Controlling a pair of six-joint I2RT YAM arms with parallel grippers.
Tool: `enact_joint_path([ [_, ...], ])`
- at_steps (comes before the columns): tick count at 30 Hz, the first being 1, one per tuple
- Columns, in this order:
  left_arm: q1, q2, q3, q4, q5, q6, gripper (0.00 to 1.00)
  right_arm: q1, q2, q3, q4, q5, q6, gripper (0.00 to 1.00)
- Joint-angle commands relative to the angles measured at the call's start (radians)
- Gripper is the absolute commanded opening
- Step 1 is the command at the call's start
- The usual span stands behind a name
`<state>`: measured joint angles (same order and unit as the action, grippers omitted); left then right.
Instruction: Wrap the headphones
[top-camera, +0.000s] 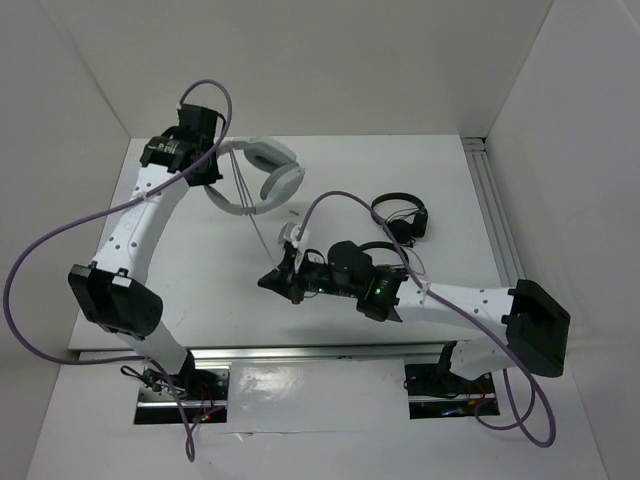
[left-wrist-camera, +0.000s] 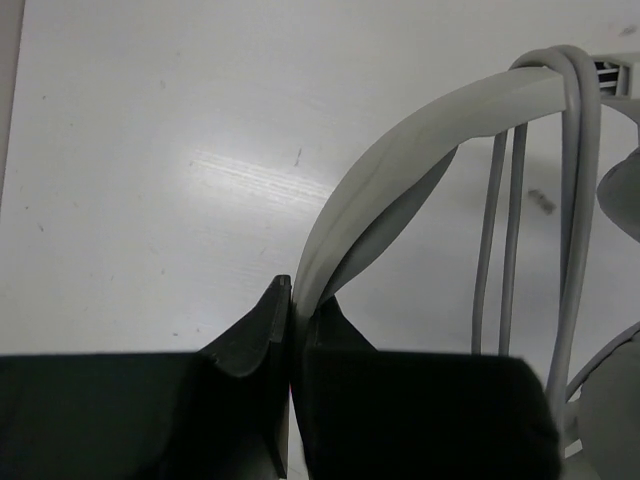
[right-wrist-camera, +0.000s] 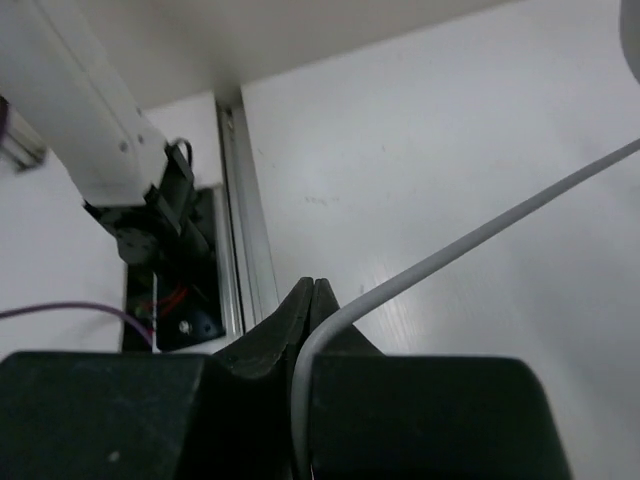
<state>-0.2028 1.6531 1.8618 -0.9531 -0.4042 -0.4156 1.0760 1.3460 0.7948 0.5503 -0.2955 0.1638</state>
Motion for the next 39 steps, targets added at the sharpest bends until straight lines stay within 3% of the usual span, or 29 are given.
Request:
enact_joint_path([
  [1,-0.009,-0.088,-0.122,0.277,-0.18,0.021,0.0,0.129,-0.054,0.159,-0.418,0.197,-0.243,0.0],
  [2,-0.05,-0.111,-0.171,0.292,-0.209,0.09,0.0,0.156,-0.054,0.197,-0.476,0.358,-0.326,0.0],
  [5,-0.116,-0.142,-0.369,0.379,-0.24,0.202,0.0,0.222,0.016,0.371,-0.717,0.64,-0.453,0.0],
  [9,-0.211,-0.226,-0.548,0.415,-0.274,0.334,0.0,0.257,0.062,0.474,-0.793,1.007,-0.579,0.0],
  [11,-0.245,-0.249,-0.581,0.364,-0.236,0.351,0.0,0.257,0.053,0.459,-0.646,1.214,-0.71,0.0],
  [13,-0.276,-0.327,-0.656,0.364,-0.196,0.371,0.0,0.223,0.03,0.429,-0.396,1.298,-0.823,0.0],
  [15,-0.319,-0.398,-0.711,0.353,-0.167,0.38,0.0,0.146,-0.005,0.396,-0.25,1.339,-0.911,0.0],
  [21,-0.458,-0.657,-0.825,0.278,0.03,0.425,0.0,-0.045,-0.14,0.376,-0.185,1.025,-0.761,0.03],
  [25,-0.546,-0.69,-0.82,0.191,0.087,0.425,0.0,-0.143,-0.101,0.431,-0.248,0.902,-0.761,0.07],
  [31,-0.601,-0.681,-0.718,0.116,0.077,0.406,0.0,-0.267,-0.027,0.526,-0.438,0.565,-0.614,0.06],
  [33,-0.601,-0.681,-0.635,0.093,0.051,0.377,0.0,-0.287,0.001,0.509,-0.463,0.483,-0.572,0.0],
  [39,-0.621,-0.631,-0.362,-0.032,0.093,0.339,0.0,-0.378,0.116,0.416,-0.324,0.181,-0.373,0.06],
])
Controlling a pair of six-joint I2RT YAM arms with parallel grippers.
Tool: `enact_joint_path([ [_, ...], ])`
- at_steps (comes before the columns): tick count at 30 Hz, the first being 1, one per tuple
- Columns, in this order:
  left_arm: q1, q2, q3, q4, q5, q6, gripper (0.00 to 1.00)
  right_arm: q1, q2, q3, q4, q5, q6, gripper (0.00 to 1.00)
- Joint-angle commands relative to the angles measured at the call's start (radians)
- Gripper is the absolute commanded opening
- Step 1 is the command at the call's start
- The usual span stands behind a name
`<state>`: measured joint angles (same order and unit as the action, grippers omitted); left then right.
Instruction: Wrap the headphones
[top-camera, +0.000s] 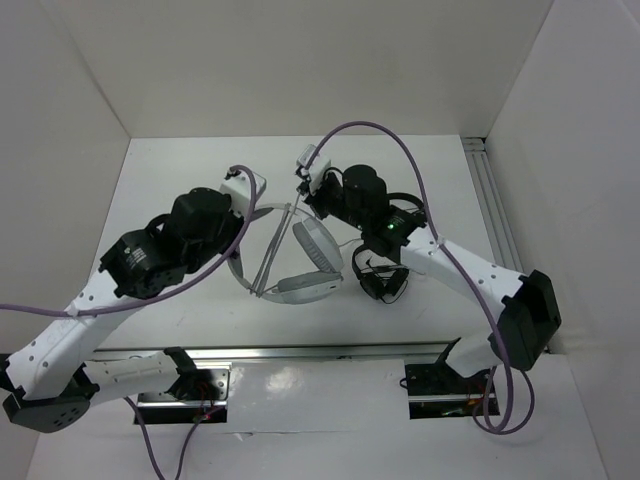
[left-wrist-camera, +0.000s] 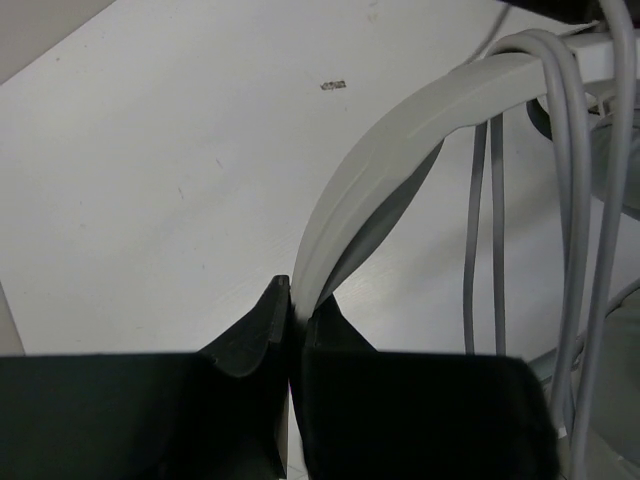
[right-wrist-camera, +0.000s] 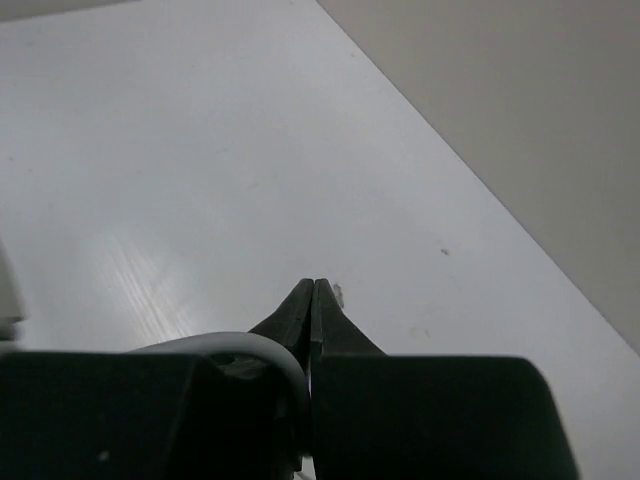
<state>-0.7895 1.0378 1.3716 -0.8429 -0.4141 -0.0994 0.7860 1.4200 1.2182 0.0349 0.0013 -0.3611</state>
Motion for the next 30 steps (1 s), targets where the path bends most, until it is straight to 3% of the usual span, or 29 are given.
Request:
enact_joint_path([
  [1,-0.034,-0.007,0.154,-0.142,0.116,0.023,0.0,-0.105,0.06,-0.023,0.219,-0.221,0.219,0.06],
  [4,-0.034,-0.007,0.256,-0.151,0.191,0.023,0.0,-0.162,0.147,-0.034,0.342,-0.443,0.354,0.05],
  [8,-0.034,0.004,0.362,-0.075,0.203,-0.06,0.0,-0.205,0.287,-0.023,0.567,-0.749,0.584,0.13],
  [13,-0.034,0.053,0.518,-0.036,0.106,-0.14,0.0,-0.185,0.445,-0.074,1.107,-0.879,0.924,0.14],
  [15,-0.034,0.079,0.563,-0.036,0.068,-0.17,0.0,-0.153,0.515,-0.074,1.203,-0.879,1.019,0.16],
  [19,-0.034,0.143,0.67,-0.004,-0.212,-0.198,0.0,-0.088,0.594,-0.083,1.28,-0.87,1.048,0.19],
  [22,0.024,0.237,0.752,0.039,-0.307,-0.178,0.0,-0.039,0.603,-0.158,1.29,-0.851,1.024,0.14],
  [23,0.092,0.272,0.782,0.039,-0.307,-0.178,0.0,-0.03,0.59,-0.208,1.304,-0.837,1.015,0.09],
  [26,0.22,0.415,0.892,0.027,-0.237,-0.177,0.0,-0.005,0.524,-0.285,1.289,-0.813,0.966,0.05],
  [30,0.434,0.513,0.87,0.045,-0.141,-0.235,0.0,0.05,0.38,-0.411,1.13,-0.739,0.837,0.01],
])
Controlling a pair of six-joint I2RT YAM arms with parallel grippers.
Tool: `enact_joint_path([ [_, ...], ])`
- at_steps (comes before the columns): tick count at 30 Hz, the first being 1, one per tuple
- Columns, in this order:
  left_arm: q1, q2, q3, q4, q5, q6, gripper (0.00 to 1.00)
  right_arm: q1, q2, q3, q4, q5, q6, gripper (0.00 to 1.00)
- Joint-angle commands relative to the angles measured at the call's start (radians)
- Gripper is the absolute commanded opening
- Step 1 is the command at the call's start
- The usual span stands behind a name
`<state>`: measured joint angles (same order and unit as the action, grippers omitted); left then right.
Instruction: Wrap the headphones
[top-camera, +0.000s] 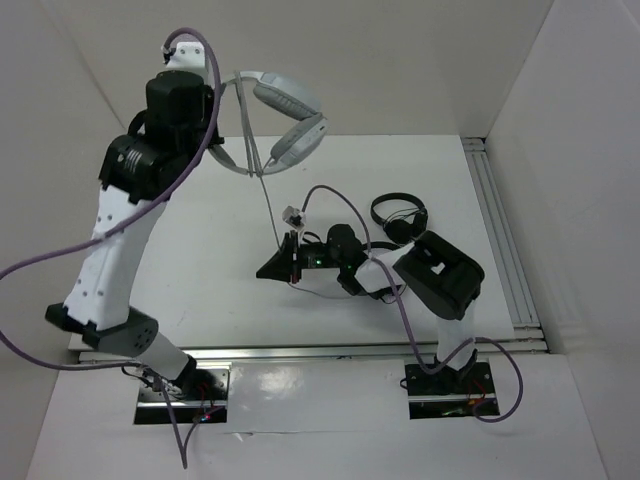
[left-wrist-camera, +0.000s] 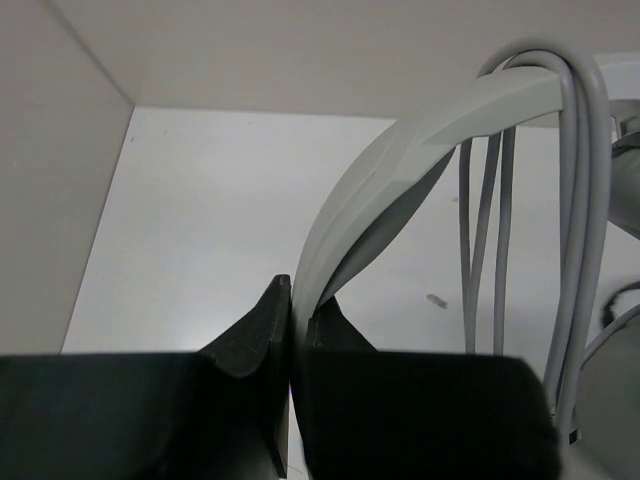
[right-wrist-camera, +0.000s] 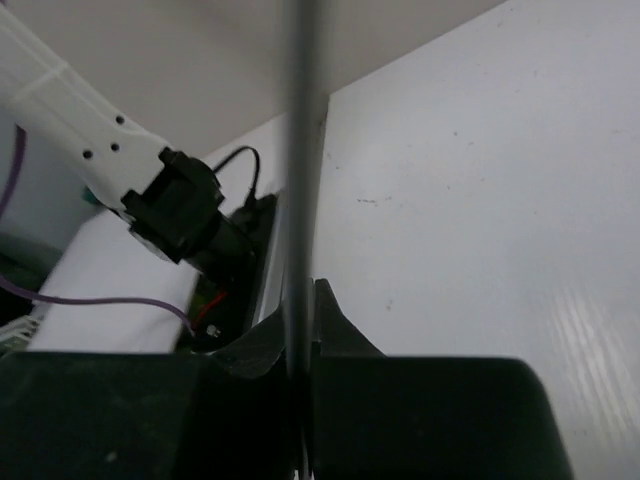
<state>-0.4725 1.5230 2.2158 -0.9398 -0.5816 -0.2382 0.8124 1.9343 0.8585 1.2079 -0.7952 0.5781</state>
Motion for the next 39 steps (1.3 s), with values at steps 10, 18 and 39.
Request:
enact_joint_path([
  [10,0.238,0.069,-0.379,0.191,-0.023,-0.149,0.0,0.241,-0.609,0.026,-0.867,0.426,-0.576,0.0],
  [18,0.164,-0.052,-0.832,0.286,-0.03,-0.033,0.0,0.483,-0.563,0.457,-1.592,1.093,-0.859,0.0],
  [39,-0.276,-0.506,-1.173,0.173,0.183,0.102,0.0,0.139,-0.566,0.606,-1.18,1.388,-1.124,0.0],
])
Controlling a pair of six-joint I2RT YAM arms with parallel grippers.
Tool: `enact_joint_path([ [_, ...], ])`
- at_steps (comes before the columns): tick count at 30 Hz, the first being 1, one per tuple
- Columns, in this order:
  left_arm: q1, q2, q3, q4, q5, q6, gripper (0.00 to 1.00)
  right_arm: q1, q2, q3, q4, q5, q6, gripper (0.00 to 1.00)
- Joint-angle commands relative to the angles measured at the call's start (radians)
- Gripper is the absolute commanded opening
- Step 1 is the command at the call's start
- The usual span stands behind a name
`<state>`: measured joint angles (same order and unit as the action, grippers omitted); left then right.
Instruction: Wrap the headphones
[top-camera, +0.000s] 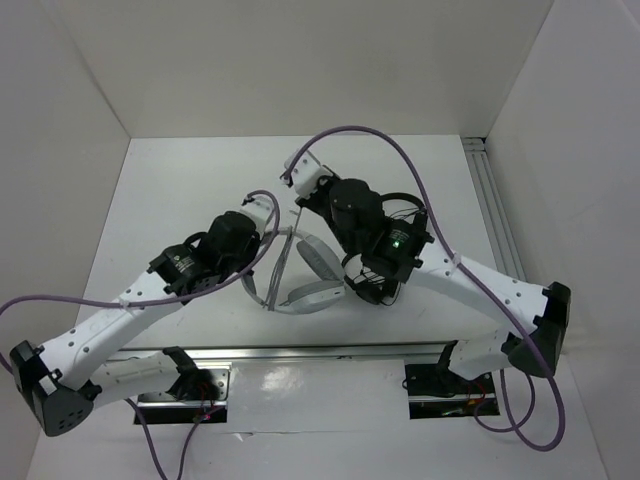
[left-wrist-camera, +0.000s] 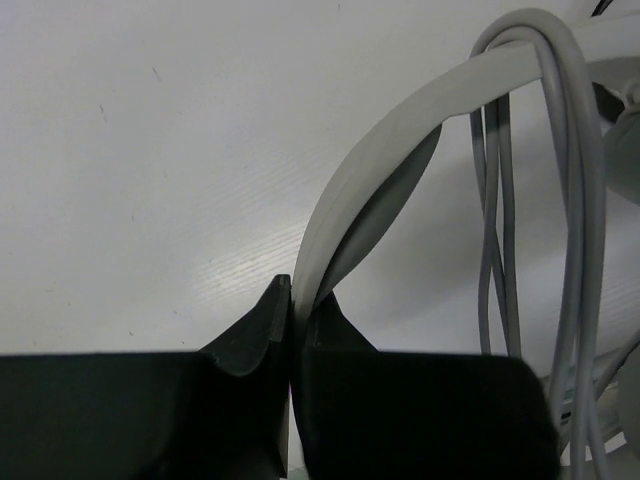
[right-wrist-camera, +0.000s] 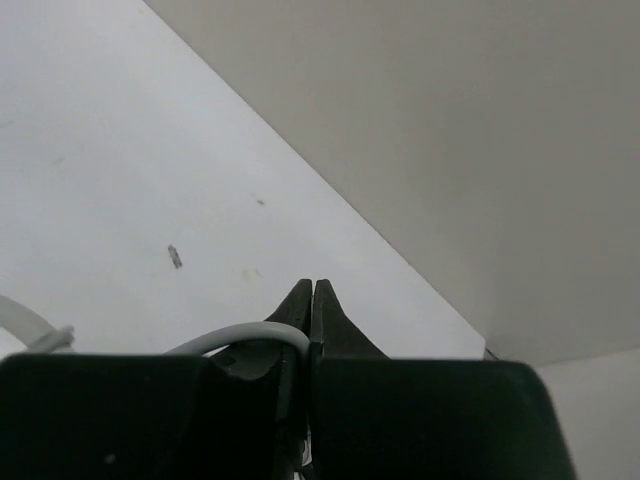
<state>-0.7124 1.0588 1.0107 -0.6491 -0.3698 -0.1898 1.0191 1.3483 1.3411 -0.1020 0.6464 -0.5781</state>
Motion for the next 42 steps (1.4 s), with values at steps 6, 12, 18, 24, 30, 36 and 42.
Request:
enact_joint_path([
  [6,-0.105,-0.135,0.193,-0.234,-0.017,-0.008,0.0,-0.223,0.121,0.153,0.149,-0.299,0.173,0.0],
  [12,-0.105,-0.194,0.363,-0.236,0.103,0.006,0.0,-0.371,0.193,0.13,0.202,-0.585,0.342,0.0],
  [18,-0.105,-0.152,0.612,-0.138,0.115,-0.01,0.0,-0.461,0.193,0.012,0.338,-1.144,0.553,0.01],
  [24,-0.105,-0.066,0.785,-0.06,0.043,-0.068,0.0,-0.473,0.235,-0.153,0.74,-1.49,0.887,0.01],
  [30,-0.105,-0.007,0.855,-0.04,-0.07,-0.126,0.0,-0.425,0.301,-0.31,1.1,-1.495,1.07,0.06],
  [36,-0.105,0.003,0.855,-0.017,-0.136,-0.158,0.0,-0.344,0.39,-0.39,1.252,-1.476,1.13,0.11],
  [42,-0.105,-0.006,0.818,0.003,-0.164,-0.158,0.0,-0.313,0.459,-0.421,1.346,-1.466,1.155,0.15],
])
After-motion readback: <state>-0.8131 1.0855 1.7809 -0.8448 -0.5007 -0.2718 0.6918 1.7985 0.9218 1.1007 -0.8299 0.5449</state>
